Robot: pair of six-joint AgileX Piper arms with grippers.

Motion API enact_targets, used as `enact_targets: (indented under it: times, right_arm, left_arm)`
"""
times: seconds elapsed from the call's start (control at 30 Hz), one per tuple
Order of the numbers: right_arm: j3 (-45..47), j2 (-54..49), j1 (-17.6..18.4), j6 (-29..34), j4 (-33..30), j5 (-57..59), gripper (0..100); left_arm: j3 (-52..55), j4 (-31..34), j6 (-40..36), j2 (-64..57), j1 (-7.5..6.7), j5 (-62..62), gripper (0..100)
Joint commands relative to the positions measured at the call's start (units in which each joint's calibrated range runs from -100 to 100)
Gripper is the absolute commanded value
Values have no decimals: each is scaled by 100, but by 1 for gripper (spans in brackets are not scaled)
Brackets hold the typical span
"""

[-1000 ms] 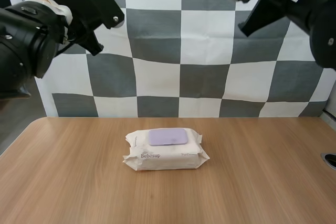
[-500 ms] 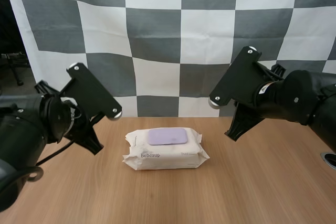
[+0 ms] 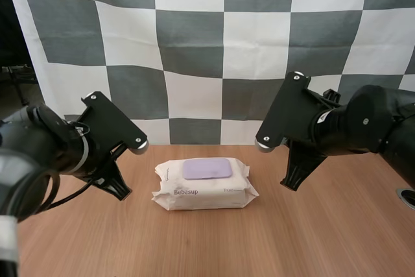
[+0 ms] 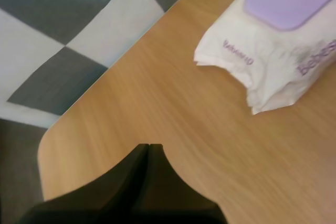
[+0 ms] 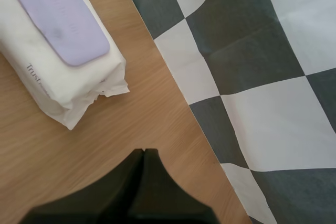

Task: Open the wet wipes lid

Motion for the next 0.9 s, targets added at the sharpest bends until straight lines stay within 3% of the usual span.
enact_targets:
  times: [0.0,0.1,0.5,0.7,0.87]
  right_arm:
    - [7,4,-3,-12,108,76,0]
    - [7,4,-3,-56,248,76,0]
    - [7,4,-3,-30,375,76,0]
    - [7,4,-3,-30,375,299,0]
    - [7,4,-3,-30,375,299,0]
  left_arm:
    - [-2,-3033,647,465,1,2612,0]
    - [-2,-3022,1105,1040,1,3515,0]
    - [-8,-3412,2059,1859,16,3515,0]
    - [7,-2459,2110,1993,18,3493,0]
    - [460,-2418,2204,1993,25,1879,0]
